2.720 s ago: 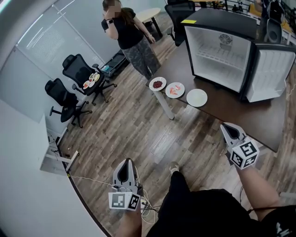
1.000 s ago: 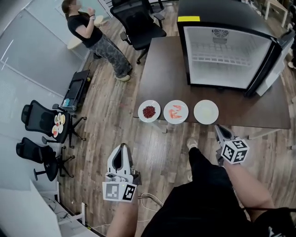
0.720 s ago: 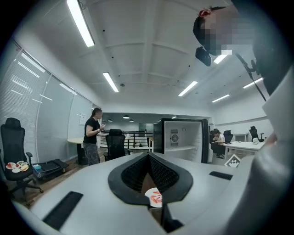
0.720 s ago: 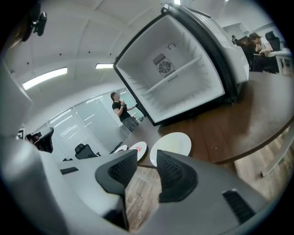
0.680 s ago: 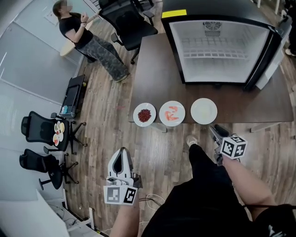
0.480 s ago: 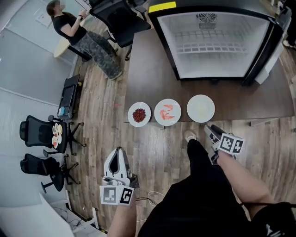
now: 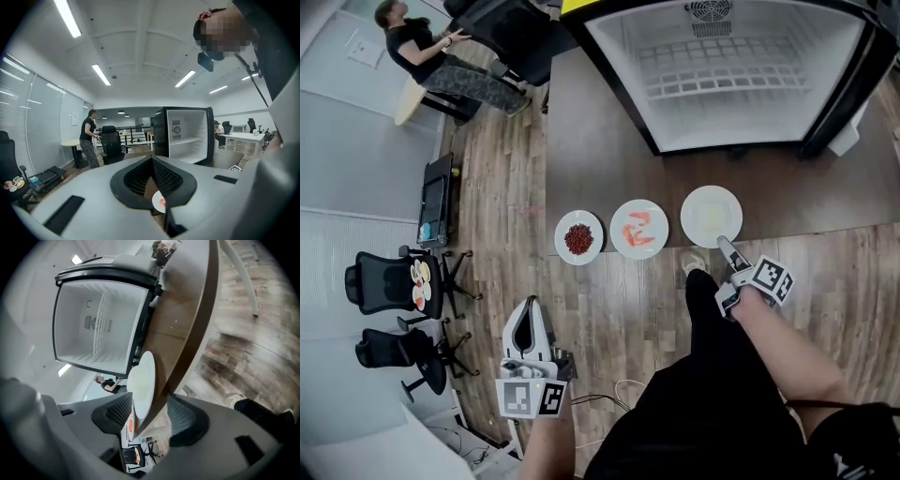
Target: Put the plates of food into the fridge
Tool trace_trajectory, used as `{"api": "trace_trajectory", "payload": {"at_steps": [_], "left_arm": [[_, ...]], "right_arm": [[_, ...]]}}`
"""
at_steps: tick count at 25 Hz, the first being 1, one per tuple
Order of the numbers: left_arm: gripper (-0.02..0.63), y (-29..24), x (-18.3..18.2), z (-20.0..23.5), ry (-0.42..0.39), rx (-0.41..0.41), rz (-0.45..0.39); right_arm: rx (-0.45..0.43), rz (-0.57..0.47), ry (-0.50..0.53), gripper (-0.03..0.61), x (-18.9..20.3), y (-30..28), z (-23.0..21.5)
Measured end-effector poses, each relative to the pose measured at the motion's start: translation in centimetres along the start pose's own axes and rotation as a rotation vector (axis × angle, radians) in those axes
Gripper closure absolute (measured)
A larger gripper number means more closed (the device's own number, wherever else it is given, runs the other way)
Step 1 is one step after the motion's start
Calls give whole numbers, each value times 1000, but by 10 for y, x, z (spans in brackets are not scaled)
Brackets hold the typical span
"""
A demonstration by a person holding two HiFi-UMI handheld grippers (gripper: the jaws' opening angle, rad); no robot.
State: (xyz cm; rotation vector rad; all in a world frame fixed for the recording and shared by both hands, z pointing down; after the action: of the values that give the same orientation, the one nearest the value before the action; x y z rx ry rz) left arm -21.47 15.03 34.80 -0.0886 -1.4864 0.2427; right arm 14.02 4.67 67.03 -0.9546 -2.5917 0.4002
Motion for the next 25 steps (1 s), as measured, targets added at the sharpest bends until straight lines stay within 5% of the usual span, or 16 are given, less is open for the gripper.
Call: {"api": "trace_trajectory", "payload": {"at_steps": [8,19,25], "left_arm": [[611,-18,0,7,20,14,6],[611,-24,-1,10,16,23,9],[611,-17,-1,12,49,17,7]], "right_arm": [[37,20,-4,357,5,-4,-5],[92,35,-152,357,9,-20,-18],[71,11,-114,357,14,-8,-22]]}}
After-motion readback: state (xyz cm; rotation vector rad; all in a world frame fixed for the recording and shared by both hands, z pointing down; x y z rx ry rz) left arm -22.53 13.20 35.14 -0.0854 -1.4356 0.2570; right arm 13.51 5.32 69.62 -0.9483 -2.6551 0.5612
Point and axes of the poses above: the fingertips, and each gripper's own axes: y backward along the fingers, z to its left, x out of its underside, the point moved 6 cm from there along y, backward along the fingers, and after that the axes turned 9 degrees about y, right-handed, at the moved point
